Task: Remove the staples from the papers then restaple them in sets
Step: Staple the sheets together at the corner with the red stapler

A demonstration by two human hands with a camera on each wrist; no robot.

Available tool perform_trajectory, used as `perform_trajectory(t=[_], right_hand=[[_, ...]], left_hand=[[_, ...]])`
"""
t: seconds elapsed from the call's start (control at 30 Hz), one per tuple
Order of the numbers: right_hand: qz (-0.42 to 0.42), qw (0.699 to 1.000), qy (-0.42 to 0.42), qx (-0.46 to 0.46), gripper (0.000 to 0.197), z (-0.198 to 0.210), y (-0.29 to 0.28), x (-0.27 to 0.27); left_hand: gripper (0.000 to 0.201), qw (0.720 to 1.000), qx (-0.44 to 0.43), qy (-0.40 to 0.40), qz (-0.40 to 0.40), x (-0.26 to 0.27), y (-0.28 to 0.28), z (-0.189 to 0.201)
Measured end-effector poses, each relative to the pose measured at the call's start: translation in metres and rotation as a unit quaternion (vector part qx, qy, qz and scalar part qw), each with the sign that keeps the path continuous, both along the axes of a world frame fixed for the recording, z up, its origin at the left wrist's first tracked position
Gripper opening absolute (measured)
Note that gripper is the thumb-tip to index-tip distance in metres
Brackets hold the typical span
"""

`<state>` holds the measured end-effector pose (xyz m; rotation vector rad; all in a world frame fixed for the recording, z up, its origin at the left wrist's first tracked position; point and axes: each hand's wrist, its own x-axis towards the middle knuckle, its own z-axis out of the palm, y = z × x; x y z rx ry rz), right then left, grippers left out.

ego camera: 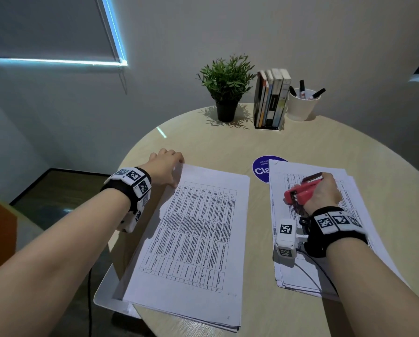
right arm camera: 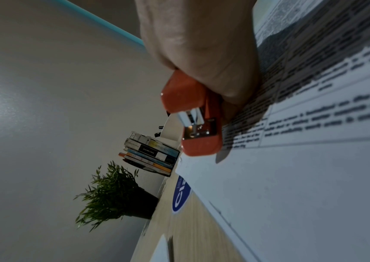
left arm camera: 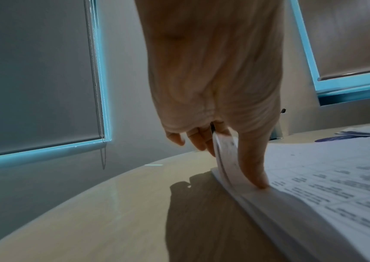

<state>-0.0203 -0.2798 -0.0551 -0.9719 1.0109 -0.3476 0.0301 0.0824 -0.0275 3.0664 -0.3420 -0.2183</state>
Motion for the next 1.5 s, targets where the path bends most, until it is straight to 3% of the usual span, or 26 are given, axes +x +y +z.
perform_trajectory(t=[0.1,0.2,0.3,0.4,0.57,1.0,1.13,1.37,1.43,1.5], right_hand=[[0.001,1.0,-0.002,-0.002,0.047,0.001,0.0,-0.001],[0.002,1.0,0.001,-0.002,0.046,-0.001,0.0,0.0],[0.004,1.0,0.003,-0.005,0.045,-0.003,-0.001,0.002],[0.006,1.0,0.006,-0.008,0.043,-0.004,-0.001,0.004],[0.009,1.0,0.004,-0.008,0.042,-0.004,-0.001,0.004],[0.003,1.0,0.001,-0.004,0.045,-0.003,0.001,0.003],[-0.002,1.0,-0.004,0.0,0.047,-0.002,0.001,0.003],[-0.006,1.0,0.0,-0.009,0.047,-0.002,0.002,0.003],[-0.005,1.0,0.009,-0.013,0.054,-0.005,0.0,0.004],[-0.001,1.0,0.011,-0.013,0.049,-0.005,-0.001,0.004]], left_hand=[[0.064,0.999,-0.03,-0.005,0.019,-0.002,-0.003,0.0],[0.029,0.99,-0.133,-0.018,0.05,-0.004,0.001,-0.003],[0.016,0.977,-0.193,-0.057,0.068,-0.008,0.006,-0.004],[0.037,0.975,-0.198,-0.077,0.06,-0.011,0.006,-0.007],[0.056,0.99,-0.115,-0.081,0.016,-0.014,0.006,-0.011],[0.029,0.992,-0.105,-0.071,0.003,-0.008,-0.002,-0.013],[0.03,0.992,-0.118,-0.035,0.035,-0.005,-0.001,-0.01],[0.036,0.998,-0.029,-0.051,0.026,-0.007,-0.009,-0.004],[0.036,0.998,-0.032,-0.053,0.028,-0.008,-0.01,-0.004],[0.039,0.995,-0.079,-0.044,0.046,-0.008,-0.008,-0.008]])
